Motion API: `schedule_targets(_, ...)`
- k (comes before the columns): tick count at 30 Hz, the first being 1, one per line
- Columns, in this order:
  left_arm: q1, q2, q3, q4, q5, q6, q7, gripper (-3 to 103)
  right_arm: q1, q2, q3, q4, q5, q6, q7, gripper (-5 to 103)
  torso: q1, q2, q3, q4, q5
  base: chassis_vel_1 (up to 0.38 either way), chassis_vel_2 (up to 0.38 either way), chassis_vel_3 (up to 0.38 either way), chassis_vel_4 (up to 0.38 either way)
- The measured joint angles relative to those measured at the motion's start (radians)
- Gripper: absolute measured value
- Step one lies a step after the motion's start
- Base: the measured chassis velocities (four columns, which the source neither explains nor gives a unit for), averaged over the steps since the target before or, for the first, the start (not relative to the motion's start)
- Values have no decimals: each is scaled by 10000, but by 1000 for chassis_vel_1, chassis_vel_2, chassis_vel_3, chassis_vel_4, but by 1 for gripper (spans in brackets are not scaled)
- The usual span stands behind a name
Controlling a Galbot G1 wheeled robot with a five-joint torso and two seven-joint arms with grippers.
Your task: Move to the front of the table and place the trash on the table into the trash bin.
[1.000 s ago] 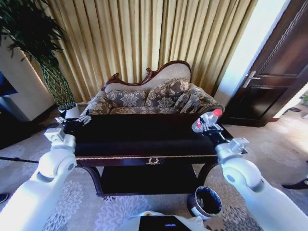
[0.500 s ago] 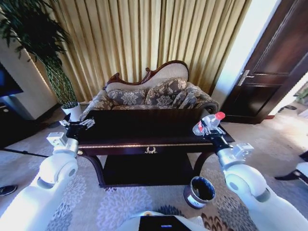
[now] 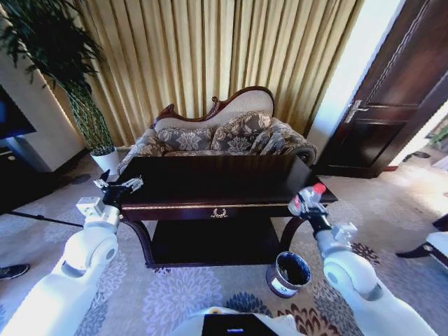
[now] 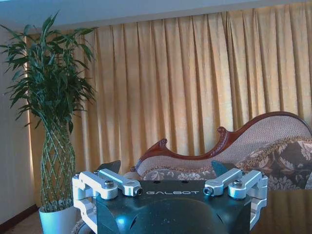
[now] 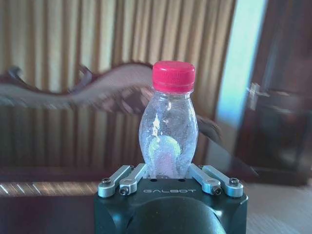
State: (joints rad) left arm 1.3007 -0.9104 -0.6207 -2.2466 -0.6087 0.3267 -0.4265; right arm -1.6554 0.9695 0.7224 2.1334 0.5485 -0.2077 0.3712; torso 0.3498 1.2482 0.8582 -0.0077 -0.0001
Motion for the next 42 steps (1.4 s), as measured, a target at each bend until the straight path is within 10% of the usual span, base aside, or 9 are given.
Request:
schedule_targets(24, 783, -296, -605, -598, 316, -178, 75, 100, 4042, 1378, -1950, -9684, -2819, 1278, -105, 18, -1, 1, 1, 1, 0, 0, 0, 0, 0)
schedule_targets(42, 799, -274, -456, -823, 435, -98, 67, 100, 3888, 1495, -1831, -9436, -2593, 1288, -71, 83, -2, 2, 0, 2, -1, 0, 0, 0, 0)
